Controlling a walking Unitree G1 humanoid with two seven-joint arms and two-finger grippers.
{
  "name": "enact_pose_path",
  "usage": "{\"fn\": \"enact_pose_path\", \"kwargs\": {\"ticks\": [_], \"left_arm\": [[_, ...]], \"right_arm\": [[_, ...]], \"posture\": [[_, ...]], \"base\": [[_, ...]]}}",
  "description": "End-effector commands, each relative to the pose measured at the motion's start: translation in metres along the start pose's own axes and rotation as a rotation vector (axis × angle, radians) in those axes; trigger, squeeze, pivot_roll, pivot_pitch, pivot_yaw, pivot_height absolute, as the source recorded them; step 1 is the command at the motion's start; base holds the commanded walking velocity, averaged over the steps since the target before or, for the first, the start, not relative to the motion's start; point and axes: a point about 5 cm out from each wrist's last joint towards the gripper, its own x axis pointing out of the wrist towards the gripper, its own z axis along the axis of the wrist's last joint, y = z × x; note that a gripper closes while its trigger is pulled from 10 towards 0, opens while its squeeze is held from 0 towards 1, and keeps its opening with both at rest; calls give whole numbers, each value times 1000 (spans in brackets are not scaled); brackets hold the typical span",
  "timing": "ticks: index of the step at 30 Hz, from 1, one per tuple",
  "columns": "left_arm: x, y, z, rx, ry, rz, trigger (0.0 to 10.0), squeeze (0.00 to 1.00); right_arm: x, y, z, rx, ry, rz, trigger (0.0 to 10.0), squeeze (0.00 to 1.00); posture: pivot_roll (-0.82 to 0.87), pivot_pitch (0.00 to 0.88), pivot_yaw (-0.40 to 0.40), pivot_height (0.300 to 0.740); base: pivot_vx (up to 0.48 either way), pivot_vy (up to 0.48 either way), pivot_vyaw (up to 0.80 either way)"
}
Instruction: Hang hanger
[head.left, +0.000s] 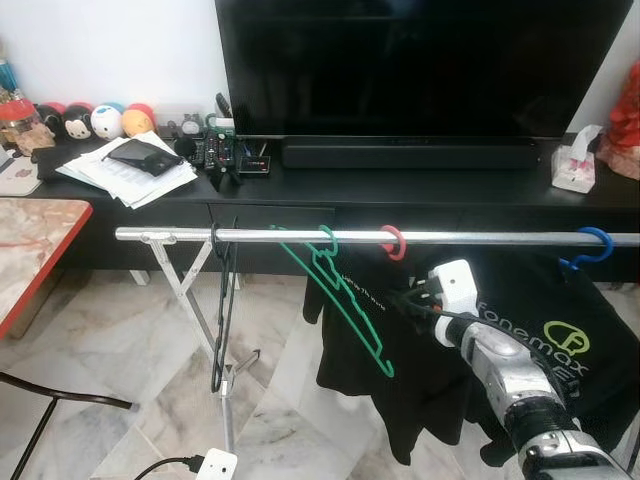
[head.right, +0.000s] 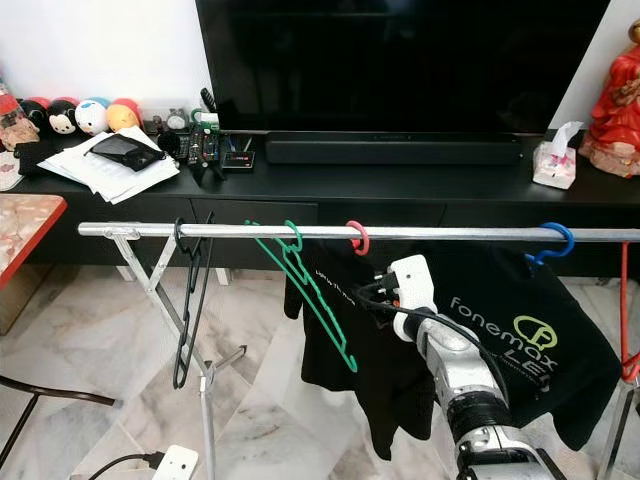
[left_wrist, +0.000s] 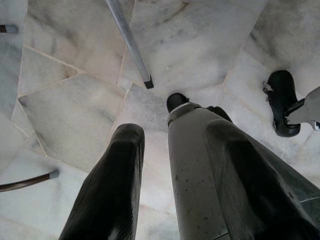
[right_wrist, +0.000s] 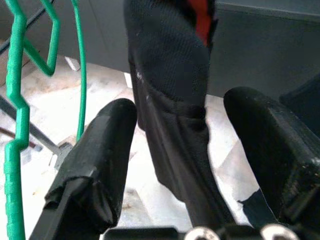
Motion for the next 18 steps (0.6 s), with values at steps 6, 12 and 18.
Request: {"fn": "enact_pose_path", "kwargs": {"ticks": [6,12,18], "left_arm": [[-2,2,-11,2,40,-4,10000,0],[-2,5,-11,4,41,-1,10000,0],[-2,5,-11,3,42,0,10000,0]], "right_arm": [[3,2,-3,-67,18,-12,10000,0],[4,4,-6,-96,28,-11,0,0],[4,3,-5,-97,21,-13,0,0]], "posture": [[-130,0,-8,740],[-128,0,-8,740],[-128,0,-9,740]], "base": [[0,0,0],[0,0,0],[0,0,0]]}}
